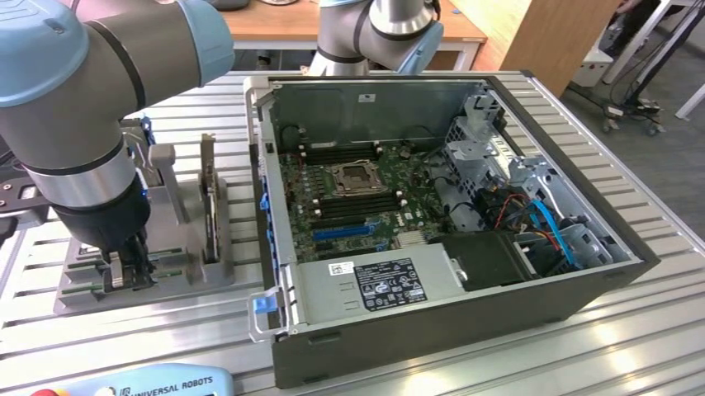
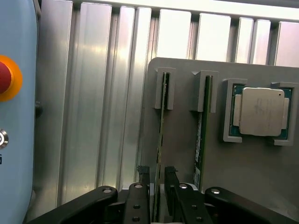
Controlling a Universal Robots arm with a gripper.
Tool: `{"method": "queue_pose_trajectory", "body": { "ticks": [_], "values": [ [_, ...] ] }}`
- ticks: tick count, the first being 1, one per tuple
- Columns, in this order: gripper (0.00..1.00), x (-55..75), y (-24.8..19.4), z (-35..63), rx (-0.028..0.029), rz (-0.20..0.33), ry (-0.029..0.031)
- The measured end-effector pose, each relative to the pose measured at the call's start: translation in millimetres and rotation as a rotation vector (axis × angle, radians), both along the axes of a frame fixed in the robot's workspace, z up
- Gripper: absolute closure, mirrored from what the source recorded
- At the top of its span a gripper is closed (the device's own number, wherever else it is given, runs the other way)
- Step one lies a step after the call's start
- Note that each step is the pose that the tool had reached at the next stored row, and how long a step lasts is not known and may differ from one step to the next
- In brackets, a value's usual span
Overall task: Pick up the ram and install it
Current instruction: 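Pick up the ram and move it above insertion slot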
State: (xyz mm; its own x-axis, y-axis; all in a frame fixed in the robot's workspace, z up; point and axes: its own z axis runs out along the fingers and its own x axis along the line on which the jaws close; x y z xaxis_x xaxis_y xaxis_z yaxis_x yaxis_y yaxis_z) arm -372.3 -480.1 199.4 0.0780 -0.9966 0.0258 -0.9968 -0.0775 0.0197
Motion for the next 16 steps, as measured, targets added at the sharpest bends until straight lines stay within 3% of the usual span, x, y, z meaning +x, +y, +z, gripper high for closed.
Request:
{"method": "queue_pose_trajectory", "body": {
  "ticks": [11, 16],
  "values": [
    [0.73, 0.1, 0.0, 0.0, 0.0000, 0.000, 0.0000],
    [0.87, 0.1, 0.0, 0.0, 0.0000, 0.000, 0.0000]
  ]
}}
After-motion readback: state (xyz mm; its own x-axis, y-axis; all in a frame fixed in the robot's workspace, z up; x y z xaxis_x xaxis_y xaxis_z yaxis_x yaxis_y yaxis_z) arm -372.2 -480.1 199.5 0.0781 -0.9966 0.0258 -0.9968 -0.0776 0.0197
